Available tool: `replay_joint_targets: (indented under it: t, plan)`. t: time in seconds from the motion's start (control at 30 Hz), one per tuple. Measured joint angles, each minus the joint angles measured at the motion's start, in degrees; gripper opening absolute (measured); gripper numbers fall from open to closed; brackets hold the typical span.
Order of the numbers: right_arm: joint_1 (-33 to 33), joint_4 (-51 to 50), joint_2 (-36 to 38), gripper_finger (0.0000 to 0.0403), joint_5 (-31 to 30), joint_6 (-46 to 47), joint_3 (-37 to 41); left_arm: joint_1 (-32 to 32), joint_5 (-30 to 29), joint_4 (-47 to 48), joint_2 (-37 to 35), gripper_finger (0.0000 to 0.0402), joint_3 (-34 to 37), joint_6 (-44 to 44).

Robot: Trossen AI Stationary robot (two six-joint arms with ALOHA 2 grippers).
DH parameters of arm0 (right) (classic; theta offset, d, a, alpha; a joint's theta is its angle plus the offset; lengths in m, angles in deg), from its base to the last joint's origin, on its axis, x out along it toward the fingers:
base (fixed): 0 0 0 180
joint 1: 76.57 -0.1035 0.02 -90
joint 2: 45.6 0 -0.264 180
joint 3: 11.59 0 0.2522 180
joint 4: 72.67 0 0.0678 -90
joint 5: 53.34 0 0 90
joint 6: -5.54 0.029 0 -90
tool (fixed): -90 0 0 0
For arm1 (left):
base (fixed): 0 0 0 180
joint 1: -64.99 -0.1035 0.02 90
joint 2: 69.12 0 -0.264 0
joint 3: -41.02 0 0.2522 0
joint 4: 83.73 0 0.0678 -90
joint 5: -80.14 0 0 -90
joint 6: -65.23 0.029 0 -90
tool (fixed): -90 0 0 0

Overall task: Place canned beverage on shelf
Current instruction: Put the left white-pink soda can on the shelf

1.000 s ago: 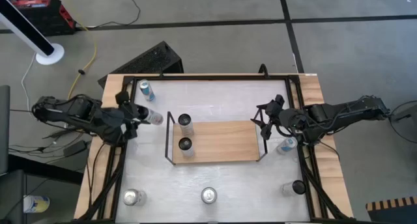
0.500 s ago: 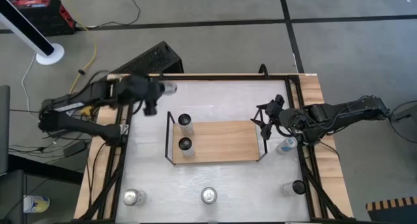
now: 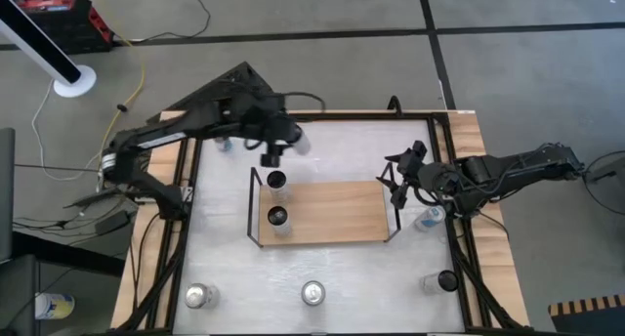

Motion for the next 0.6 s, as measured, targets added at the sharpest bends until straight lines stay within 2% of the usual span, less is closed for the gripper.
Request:
replay_joint_targets:
  t: [0.27, 0.43, 0.6]
  plan:
    - [0.0, 0.0, 0.0, 0.0324, 0.0, -1.0, 0.0, 2.5, 9.6, 0.1, 9.1, 0.024, -3.5, 0.7]
    - [0.0, 0.0, 0.0, 0.0324, 0.0, -2.8, 0.0, 4.3, 12.9, 0.3, 10.0, 0.024, -4.1, 1.4]
    - [0.0, 0.0, 0.0, 0.0324, 0.0, -3.0, 0.0, 5.4, 13.9, 3.0, 10.0, 0.024, -3.9, 2.6]
